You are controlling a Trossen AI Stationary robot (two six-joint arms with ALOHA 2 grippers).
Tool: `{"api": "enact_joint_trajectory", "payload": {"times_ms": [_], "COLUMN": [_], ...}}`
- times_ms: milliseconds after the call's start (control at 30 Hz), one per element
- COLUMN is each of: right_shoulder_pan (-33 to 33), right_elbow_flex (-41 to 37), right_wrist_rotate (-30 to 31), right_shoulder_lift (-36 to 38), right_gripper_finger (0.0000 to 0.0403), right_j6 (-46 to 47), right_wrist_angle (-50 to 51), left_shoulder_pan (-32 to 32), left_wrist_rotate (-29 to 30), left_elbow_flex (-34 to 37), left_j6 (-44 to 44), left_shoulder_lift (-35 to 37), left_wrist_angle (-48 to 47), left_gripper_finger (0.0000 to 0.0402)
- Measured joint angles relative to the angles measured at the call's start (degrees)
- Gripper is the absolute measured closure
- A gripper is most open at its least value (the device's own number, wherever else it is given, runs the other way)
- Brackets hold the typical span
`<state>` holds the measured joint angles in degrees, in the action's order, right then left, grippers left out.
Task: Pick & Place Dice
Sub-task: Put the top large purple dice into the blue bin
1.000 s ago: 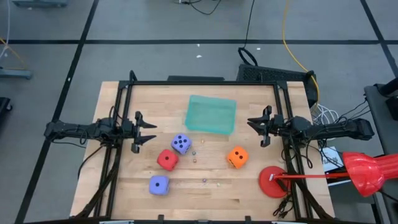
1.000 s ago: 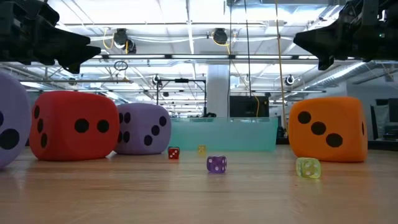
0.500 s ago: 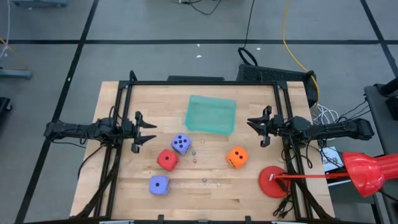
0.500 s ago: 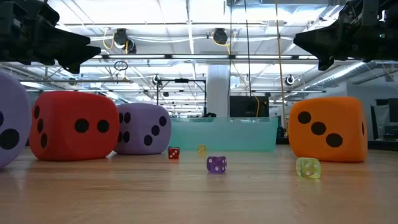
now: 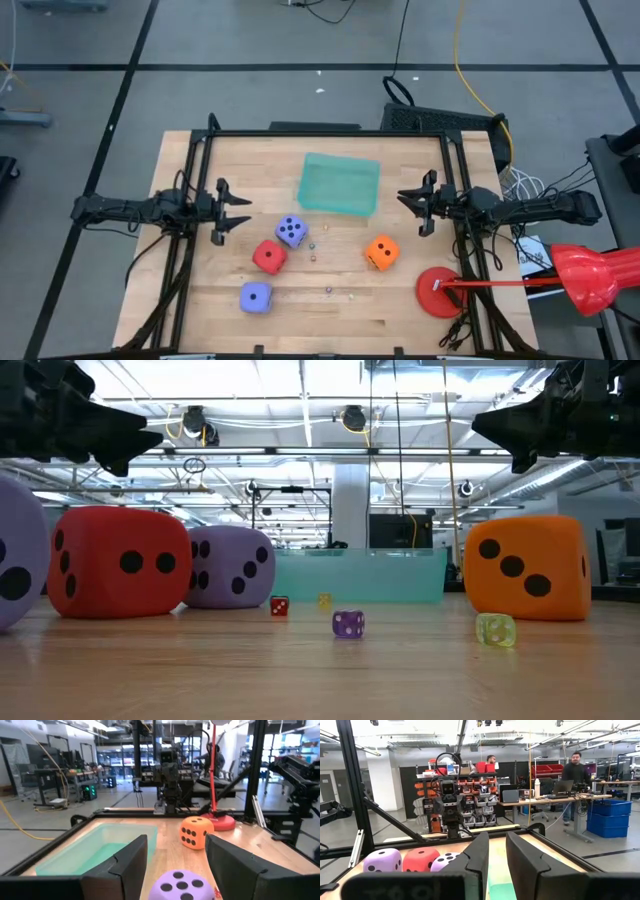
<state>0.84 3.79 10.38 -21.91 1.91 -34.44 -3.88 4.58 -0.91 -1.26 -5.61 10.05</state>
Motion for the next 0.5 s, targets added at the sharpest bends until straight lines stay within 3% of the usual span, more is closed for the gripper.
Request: {"api": "enact_joint_trajectory", "payload": {"times_ms": [200,500], "right_shoulder_pan": [0.02,0.01], "right_elbow_flex": [0.02,0.01], "right_wrist_rotate": [0.00,-0.01], "right_shoulder_lift": [0.00,0.00], "right_gripper_finger": [0.0344,0.0344], "right_j6": [0.02,0.00], "right_wrist_angle": [0.00,-0.02], "left_shoulder_pan": [0.02,0.04], "left_wrist_rotate": [0.00,-0.02], "left_elbow_flex": [0.00,0.00], "left_j6": [-0.12,7.42], "left_shoulder_lift": [0.00,0.00], "left_wrist_angle": [1.24,5.41], "left_gripper_finger": [0.0190,0.0190]}}
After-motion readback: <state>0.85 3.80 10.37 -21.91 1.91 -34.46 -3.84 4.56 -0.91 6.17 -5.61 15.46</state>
